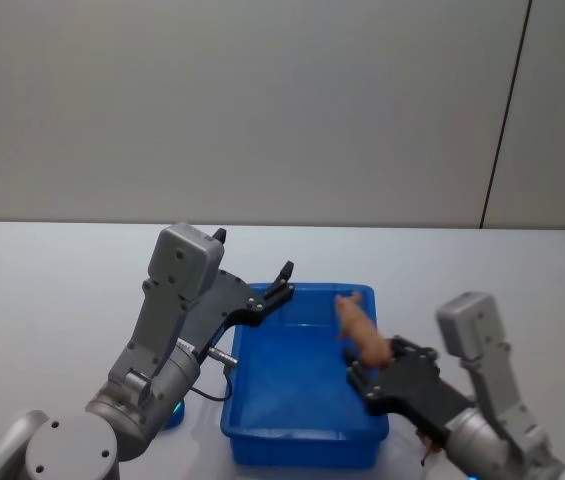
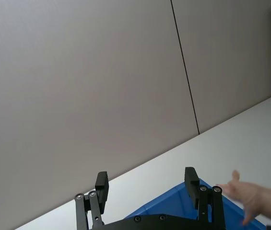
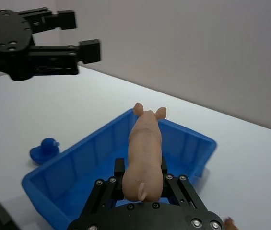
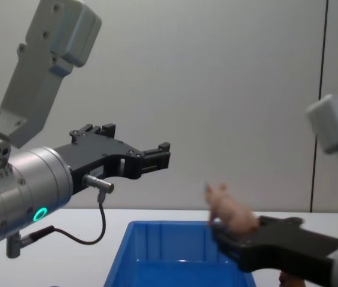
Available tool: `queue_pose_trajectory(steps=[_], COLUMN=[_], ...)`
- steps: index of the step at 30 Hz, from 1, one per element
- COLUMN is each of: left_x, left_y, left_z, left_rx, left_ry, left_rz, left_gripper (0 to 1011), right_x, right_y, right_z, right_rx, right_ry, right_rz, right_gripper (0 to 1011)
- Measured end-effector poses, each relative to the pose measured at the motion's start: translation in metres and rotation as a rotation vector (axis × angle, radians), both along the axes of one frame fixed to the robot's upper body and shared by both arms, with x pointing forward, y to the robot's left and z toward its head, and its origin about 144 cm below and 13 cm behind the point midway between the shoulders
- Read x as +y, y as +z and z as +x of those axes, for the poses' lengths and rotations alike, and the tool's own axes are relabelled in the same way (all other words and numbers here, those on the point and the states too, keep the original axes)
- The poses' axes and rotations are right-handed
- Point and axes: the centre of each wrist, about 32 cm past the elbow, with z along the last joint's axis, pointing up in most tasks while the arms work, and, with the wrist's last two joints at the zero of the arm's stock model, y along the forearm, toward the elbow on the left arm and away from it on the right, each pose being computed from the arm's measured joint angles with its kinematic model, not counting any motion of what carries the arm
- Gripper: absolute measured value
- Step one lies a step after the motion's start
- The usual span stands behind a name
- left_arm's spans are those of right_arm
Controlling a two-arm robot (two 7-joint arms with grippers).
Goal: Pick up the two dolls from the table and place them into the box.
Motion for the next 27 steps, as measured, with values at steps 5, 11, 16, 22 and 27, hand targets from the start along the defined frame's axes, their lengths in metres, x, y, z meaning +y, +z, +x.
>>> queue_pose_trajectory(steps=[5,11,16,22,27], left_x=[0.0,0.0,0.0,0.0,0.0], left_y=[0.0,0.0,0.0,0.0,0.0], left_z=[0.0,0.0,0.0,0.0,0.0], left_rx=[0.0,0.0,0.0,0.0,0.0], left_ry=[0.0,0.0,0.0,0.0,0.0], left_rz=[0.0,0.0,0.0,0.0,0.0], left_gripper=[1001,1001,1001,1001,1001], right_x=[0.014,0.024,0.03,0.032,0.029], right_y=[-0.003,-0.006,-0.008,-0.01,-0.01], right_z=[0.009,0.016,0.019,0.02,0.017], right_rx=[0.017,0.036,0.048,0.043,0.026], right_ry=[0.049,0.071,0.068,0.029,-0.018], right_rz=[0.004,0.002,0.003,0.005,0.011], right_gripper=[382,569,722,903,1001])
